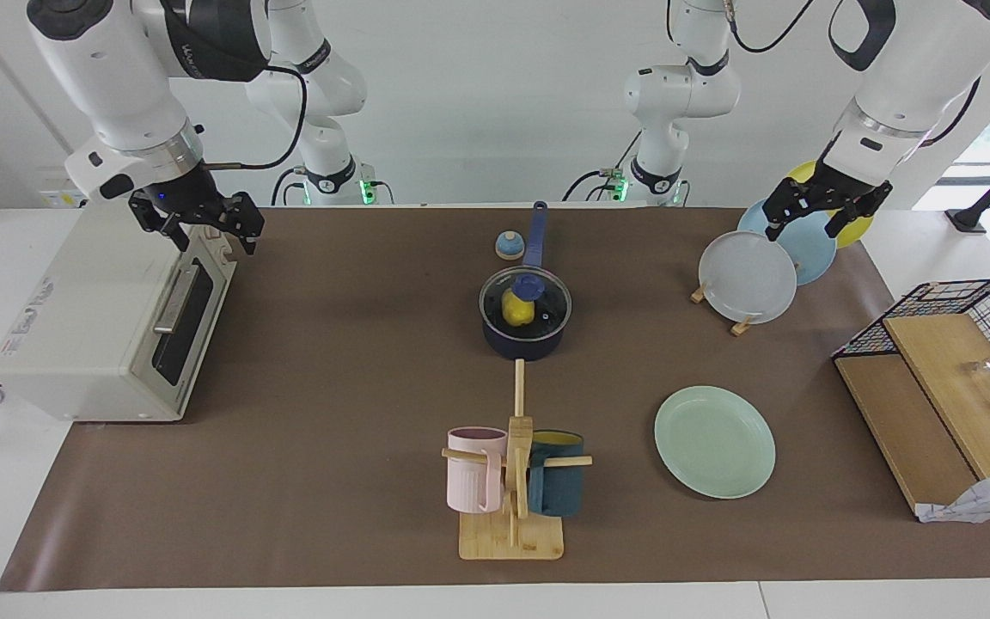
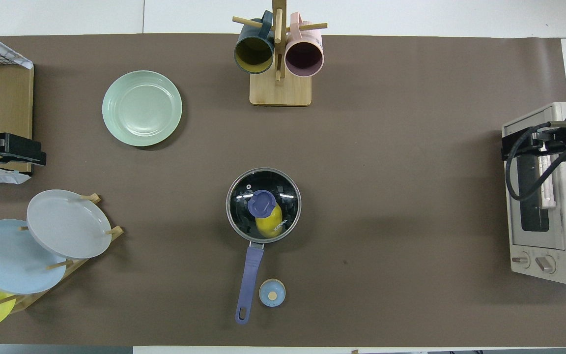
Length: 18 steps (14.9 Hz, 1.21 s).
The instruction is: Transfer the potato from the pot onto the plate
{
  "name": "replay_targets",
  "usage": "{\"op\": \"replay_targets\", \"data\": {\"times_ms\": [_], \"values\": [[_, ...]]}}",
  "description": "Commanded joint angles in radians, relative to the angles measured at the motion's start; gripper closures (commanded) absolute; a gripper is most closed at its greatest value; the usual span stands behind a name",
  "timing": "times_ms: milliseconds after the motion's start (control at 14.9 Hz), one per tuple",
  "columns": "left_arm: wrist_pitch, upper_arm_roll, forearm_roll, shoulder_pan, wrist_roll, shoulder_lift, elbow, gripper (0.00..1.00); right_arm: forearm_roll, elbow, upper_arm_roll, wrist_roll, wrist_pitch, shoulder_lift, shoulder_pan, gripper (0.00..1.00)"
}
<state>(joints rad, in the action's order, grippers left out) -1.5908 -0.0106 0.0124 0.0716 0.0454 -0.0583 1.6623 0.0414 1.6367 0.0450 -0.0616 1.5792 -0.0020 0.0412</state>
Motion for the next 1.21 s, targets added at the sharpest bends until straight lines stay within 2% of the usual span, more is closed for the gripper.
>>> {"op": "replay_targets", "data": {"times_ms": [0, 670, 871, 1005, 1139], "values": [[0.019, 0.000, -0.022, 0.001, 0.013, -0.006, -0.009, 0.00, -0.011, -0.008, 0.007, 0.017, -0.005, 0.002, 0.012, 0.00], [0.019, 0.000, -0.022, 0.001, 0.013, -0.006, -0.009, 0.00, -0.025, -0.001, 0.010, 0.026, -0.010, -0.009, 0.012, 0.00], [0.019, 0.000, -0.022, 0.001, 0.013, -0.006, -0.009, 0.00, -0.124, -0.014, 0.021, 0.082, 0.001, -0.001, 0.005, 0.00], [0.019, 0.000, -0.022, 0.001, 0.013, -0.006, -0.007, 0.00, -0.124, -0.030, 0.021, 0.033, -0.001, 0.025, -0.059, 0.00], [0.019, 0.000, -0.022, 0.001, 0.013, -0.006, -0.009, 0.00, -0.118, -0.110, 0.021, -0.009, -0.013, 0.074, -0.150, 0.00]]}}
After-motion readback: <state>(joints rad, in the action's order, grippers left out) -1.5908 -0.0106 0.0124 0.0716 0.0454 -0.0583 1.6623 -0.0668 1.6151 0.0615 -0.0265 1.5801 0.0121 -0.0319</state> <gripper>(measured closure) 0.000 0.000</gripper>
